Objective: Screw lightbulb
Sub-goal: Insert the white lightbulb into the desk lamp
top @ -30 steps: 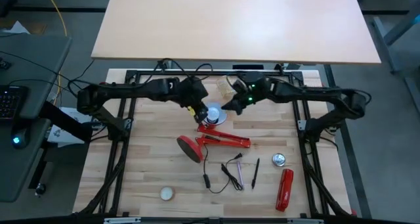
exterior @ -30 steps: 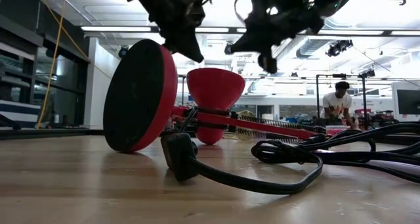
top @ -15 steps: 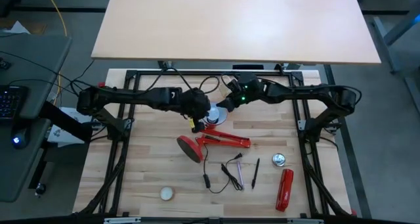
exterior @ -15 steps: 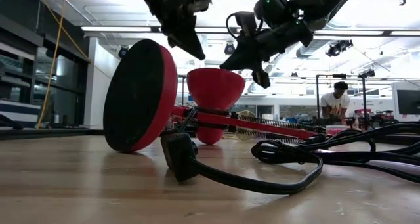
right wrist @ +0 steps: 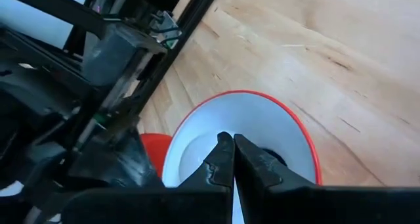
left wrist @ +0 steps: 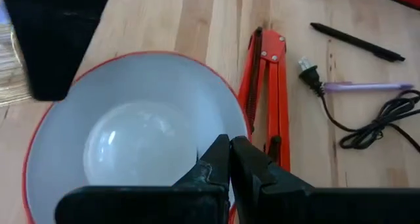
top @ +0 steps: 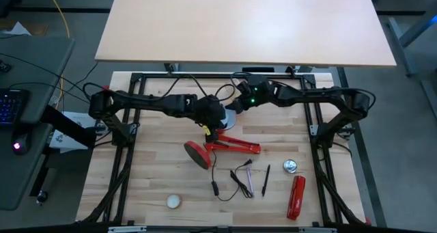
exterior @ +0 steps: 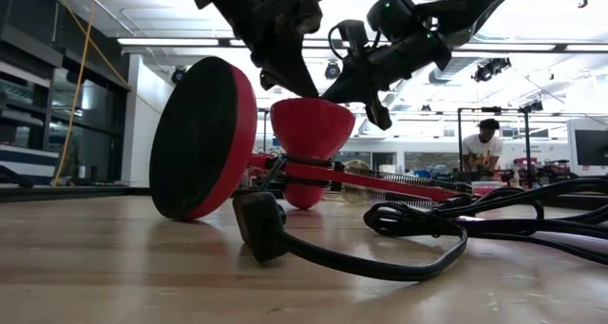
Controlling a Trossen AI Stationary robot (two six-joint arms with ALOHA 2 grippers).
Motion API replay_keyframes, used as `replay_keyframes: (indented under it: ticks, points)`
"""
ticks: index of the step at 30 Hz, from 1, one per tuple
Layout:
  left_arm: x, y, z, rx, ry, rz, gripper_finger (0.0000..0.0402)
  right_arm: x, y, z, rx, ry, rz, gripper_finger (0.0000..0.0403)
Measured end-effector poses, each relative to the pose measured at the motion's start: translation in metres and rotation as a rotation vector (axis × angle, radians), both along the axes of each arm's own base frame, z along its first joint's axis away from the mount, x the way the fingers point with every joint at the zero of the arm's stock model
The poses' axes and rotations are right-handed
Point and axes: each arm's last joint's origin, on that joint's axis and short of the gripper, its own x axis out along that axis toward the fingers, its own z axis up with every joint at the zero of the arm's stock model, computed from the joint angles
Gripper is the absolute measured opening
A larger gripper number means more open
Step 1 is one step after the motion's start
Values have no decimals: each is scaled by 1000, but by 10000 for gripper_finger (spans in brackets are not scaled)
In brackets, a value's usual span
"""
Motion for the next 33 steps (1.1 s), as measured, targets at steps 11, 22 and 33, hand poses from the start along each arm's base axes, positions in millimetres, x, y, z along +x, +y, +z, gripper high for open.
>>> replay_keyframes:
  ticks: [11, 22, 33]
  points:
    - [-4, 1, -3, 43, 50, 34, 0, 17, -6, -18, 54, -65, -20, 0]
    - [0, 3, -10, 71, 63, 34, 0, 22, -1, -28, 66, -38, -1, 0]
    - [1, 10, -11, 84, 71, 53, 0, 20, 2, -27, 74, -3, 2, 0]
